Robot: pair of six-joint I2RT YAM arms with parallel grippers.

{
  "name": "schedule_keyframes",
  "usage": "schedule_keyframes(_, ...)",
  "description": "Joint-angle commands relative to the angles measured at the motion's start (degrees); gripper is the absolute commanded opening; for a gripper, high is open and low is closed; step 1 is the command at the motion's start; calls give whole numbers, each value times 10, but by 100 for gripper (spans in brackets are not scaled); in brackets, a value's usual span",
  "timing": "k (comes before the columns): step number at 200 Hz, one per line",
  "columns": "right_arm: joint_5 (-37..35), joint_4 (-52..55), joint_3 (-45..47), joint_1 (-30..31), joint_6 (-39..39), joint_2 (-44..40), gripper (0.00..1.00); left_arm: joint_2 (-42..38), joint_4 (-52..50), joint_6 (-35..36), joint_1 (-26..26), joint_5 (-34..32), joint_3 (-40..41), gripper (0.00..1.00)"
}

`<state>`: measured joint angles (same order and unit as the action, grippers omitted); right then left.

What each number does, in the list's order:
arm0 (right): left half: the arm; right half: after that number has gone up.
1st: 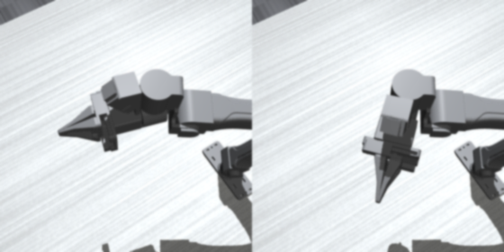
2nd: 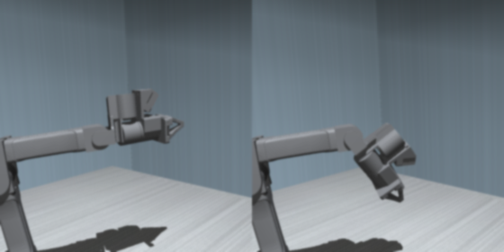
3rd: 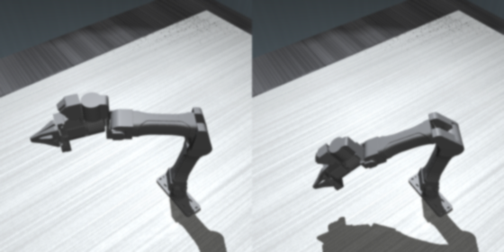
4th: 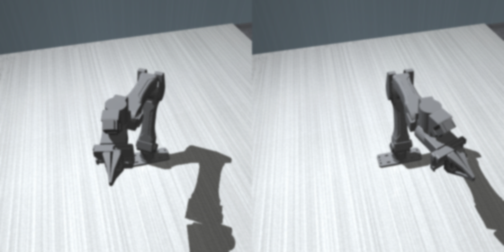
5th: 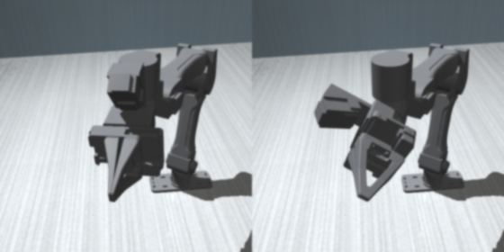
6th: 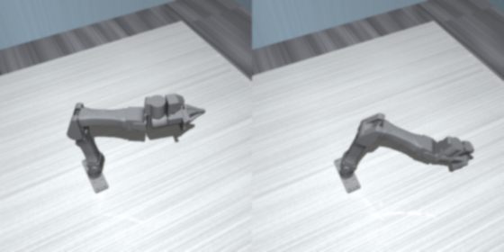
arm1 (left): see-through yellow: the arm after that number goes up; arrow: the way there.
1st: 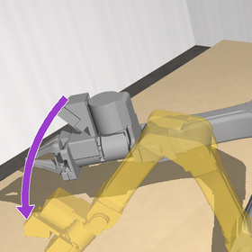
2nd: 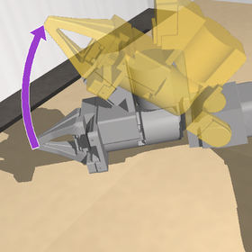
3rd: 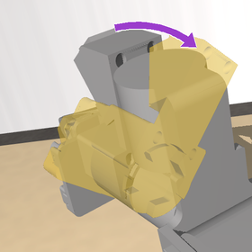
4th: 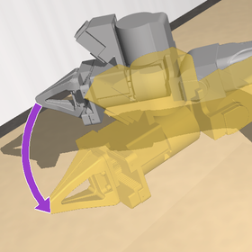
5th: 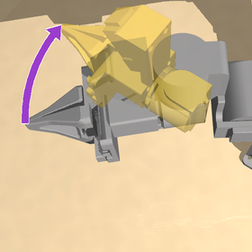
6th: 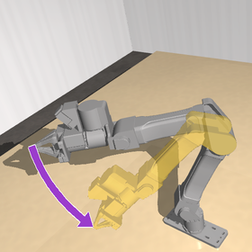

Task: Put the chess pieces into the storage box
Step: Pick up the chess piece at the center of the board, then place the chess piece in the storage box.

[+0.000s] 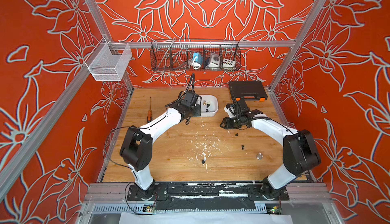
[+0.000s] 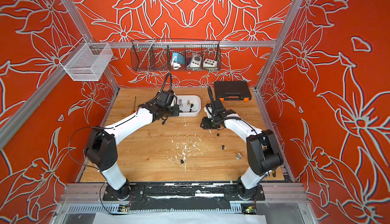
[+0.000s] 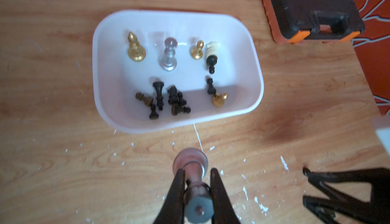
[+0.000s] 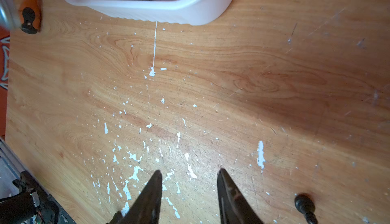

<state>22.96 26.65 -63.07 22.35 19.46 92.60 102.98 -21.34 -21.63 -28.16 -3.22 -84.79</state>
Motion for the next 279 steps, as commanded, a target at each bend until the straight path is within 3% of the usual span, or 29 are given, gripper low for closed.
schedule_keyframes(1,-15,8,12,-4,14,-23,45,46,14,25,10,17,-60,16)
schedule_keyframes(63,-26,20,26,-5,22,-47,45,153,3,23,37,53,-159,17)
schedule_keyframes(148,-34,15,47,-5,32,-62,45,209,16,26,44,63,-192,18)
schedule_keyframes(214,-39,18,53,-5,35,-72,45,268,8,20,50,68,-266,20)
schedule_keyframes(253,-45,21,57,-5,36,-81,45,284,-3,19,51,68,-286,30)
schedule_keyframes(279,-45,21,57,-5,36,-80,45,279,-2,19,51,71,-284,32)
